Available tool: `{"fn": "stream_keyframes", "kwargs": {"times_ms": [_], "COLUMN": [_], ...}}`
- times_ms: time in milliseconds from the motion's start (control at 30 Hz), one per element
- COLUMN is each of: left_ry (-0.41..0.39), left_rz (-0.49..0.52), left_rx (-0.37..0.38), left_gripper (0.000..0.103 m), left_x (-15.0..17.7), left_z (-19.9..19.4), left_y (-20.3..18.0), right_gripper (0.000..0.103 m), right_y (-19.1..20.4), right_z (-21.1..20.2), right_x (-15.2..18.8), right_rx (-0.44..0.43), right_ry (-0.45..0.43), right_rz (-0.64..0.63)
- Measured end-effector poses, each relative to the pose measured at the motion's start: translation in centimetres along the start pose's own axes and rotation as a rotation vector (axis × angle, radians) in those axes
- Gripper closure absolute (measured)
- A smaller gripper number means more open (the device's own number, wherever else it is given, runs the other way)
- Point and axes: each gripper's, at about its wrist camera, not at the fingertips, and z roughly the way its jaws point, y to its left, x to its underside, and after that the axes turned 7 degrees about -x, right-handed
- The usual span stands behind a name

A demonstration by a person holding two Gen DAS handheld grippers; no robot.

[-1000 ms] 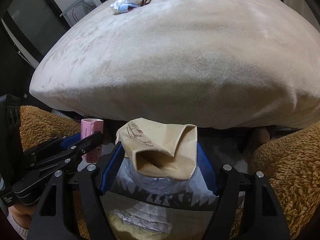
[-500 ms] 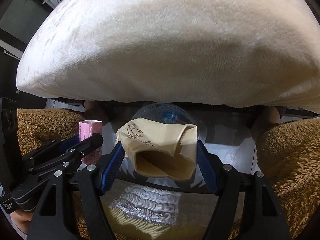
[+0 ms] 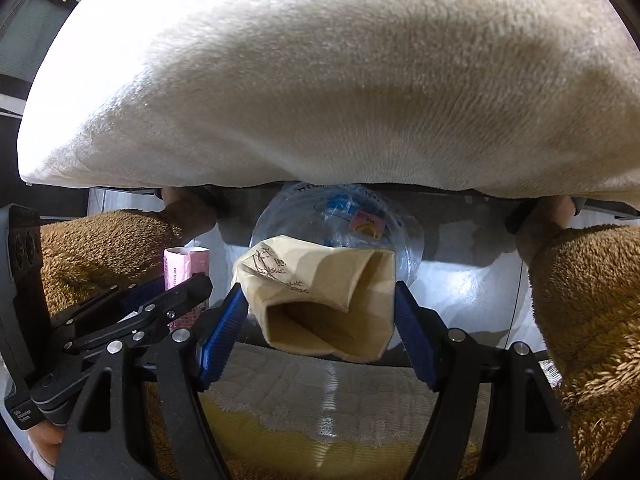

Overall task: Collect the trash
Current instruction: 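Lower the tube and paper bag into the clear bin and open both tools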

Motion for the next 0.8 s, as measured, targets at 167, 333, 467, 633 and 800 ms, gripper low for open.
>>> {"fn": "stream_keyframes", "kwargs": {"times_ms": [167,333,467,633,800], "left_ry": [0.010,-0.006,-0.033,-0.082,-0.156], "left_rz": [-0.023,-0.038,-0.038,-0.031,-0.039], "left_rx": [-0.004,0.001,0.006,0.031,0.087], "left_gripper": [0.047,0.047,0.047,0.047,0.047], "left_x": [-0.1,-0.2,-0.1,-0.1,0.3], "left_z": [0.0,-0.4,-1.0,-1.8,-3.5], "left_y": [0.3,0.5,0.2,0.3,0.9], "right_gripper": [0.026,0.026,0.026,0.026,0.026], "right_y": [-0.3,-0.3,-0.6,-0.8,-0.6], "right_z": [0.3,-0.2,-0.7,-2.4,-3.9], "right_x": [-0.4,-0.3,-0.1,0.5,1.7], "right_rx": [-0.044,-0.040,-0.043,-0.053,-0.055], "right_ry": [0.013,-0.005,-0.027,-0.081,-0.150], "right_rz": [0.027,0.043,0.045,0.030,-0.016]}}
